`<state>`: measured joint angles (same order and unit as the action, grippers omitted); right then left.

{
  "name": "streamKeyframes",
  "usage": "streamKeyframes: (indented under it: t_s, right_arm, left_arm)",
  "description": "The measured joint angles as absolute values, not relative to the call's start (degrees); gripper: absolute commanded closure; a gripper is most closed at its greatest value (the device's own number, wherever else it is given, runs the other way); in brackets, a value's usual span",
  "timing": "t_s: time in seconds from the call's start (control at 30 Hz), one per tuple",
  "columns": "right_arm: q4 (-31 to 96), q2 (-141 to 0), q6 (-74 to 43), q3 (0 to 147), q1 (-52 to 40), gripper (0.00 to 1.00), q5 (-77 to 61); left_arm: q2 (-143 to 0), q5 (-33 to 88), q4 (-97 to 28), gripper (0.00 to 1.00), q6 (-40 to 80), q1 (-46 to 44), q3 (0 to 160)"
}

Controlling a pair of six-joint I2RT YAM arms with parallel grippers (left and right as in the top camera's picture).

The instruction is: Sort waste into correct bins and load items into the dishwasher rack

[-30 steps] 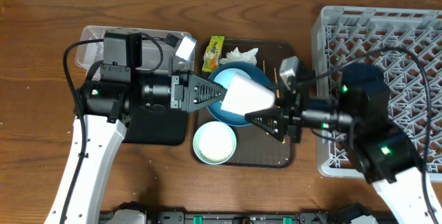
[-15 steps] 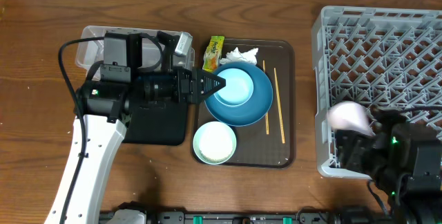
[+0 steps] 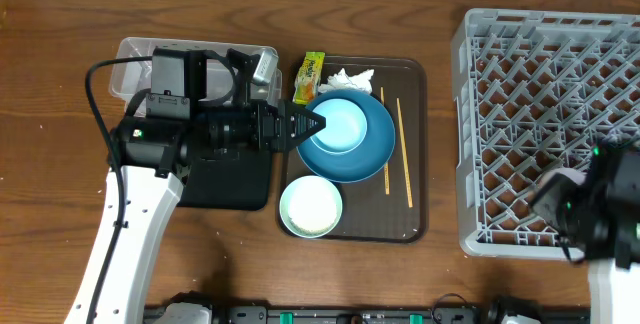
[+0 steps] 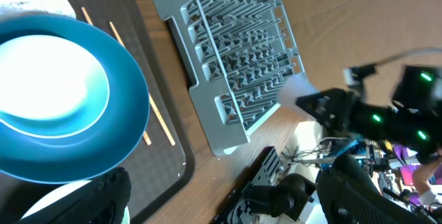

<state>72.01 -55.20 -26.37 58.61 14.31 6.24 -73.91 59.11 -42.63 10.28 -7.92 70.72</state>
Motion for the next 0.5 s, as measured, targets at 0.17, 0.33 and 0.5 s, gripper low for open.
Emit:
streamKeyframes:
  t_s: [0.17,0.33,0.5]
  right_arm:
    - [67.7,-64.6,-24.6,58.6,14.3,0.44,3.3]
    - [66.0,-70.4,-23.8,58.6,14.3,0.12,0.8]
    - [66.8,-71.4,-23.3,58.6,14.3,0.12,-1.3]
  left_arm:
    - [-73.9,59.1,-42.7,0.11,10.3,-7.9,70.7]
    - [-73.9,59.1,-43.1,0.11,10.3,-7.9,70.7]
    - [-73.9,59.1,-43.7,0.11,10.3,-7.9,70.7]
